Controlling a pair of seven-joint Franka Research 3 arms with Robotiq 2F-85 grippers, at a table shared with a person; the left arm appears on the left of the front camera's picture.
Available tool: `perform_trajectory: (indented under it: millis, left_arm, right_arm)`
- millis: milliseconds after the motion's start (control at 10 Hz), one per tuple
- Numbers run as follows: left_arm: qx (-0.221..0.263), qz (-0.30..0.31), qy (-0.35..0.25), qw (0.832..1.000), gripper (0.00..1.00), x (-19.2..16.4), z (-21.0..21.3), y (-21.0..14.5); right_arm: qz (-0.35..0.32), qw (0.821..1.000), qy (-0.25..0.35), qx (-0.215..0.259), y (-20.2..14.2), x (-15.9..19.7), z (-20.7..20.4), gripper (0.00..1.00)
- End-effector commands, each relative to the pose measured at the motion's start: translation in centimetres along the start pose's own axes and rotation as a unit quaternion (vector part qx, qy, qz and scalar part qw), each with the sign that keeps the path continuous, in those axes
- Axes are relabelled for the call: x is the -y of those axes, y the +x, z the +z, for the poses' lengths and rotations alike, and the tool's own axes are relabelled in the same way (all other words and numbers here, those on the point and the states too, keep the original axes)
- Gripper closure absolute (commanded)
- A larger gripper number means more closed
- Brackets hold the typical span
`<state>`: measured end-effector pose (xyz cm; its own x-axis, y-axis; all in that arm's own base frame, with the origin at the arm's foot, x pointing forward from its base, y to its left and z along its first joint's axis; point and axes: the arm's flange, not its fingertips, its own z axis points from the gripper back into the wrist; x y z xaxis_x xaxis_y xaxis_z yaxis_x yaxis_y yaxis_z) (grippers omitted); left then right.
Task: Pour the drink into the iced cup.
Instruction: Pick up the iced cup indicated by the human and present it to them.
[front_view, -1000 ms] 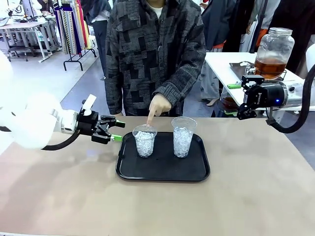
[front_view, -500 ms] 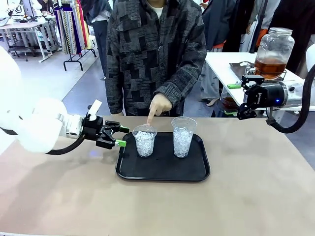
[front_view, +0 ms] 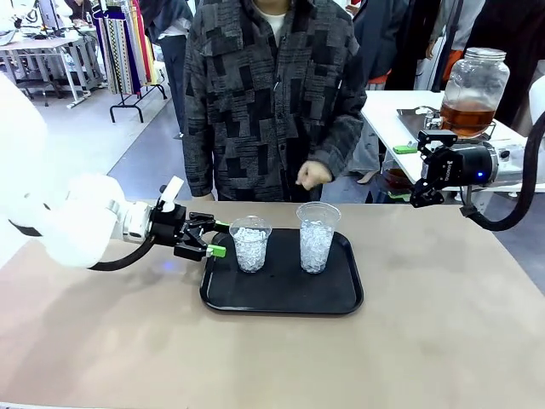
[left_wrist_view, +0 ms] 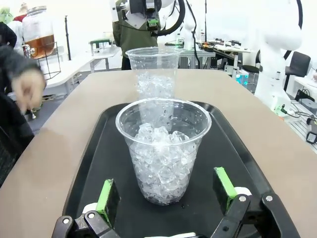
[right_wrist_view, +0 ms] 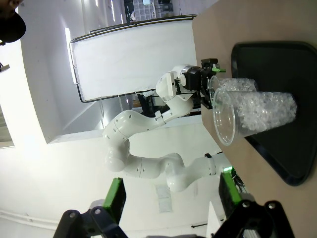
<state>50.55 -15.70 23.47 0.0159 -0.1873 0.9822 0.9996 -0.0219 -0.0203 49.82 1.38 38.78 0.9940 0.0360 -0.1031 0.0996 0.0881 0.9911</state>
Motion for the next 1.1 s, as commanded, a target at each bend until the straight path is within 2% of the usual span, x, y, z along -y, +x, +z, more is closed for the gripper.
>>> perform_trajectory:
  millis: [0, 1000]
  left_arm:
    - [0.005, -0.005, 0.009, 1.0, 0.0, -0.5, -1.2, -0.1]
    - [-0.004, 0.005, -0.012, 1.0, 0.0, -1.2, -4.0, -0.2]
  right_arm:
    - [0.004, 1.0, 0.001, 0.001, 0.0, -0.1, 0.0, 0.0]
    - [0.004, 1.0, 0.001, 0.001, 0.0, -0.1, 0.0, 0.0]
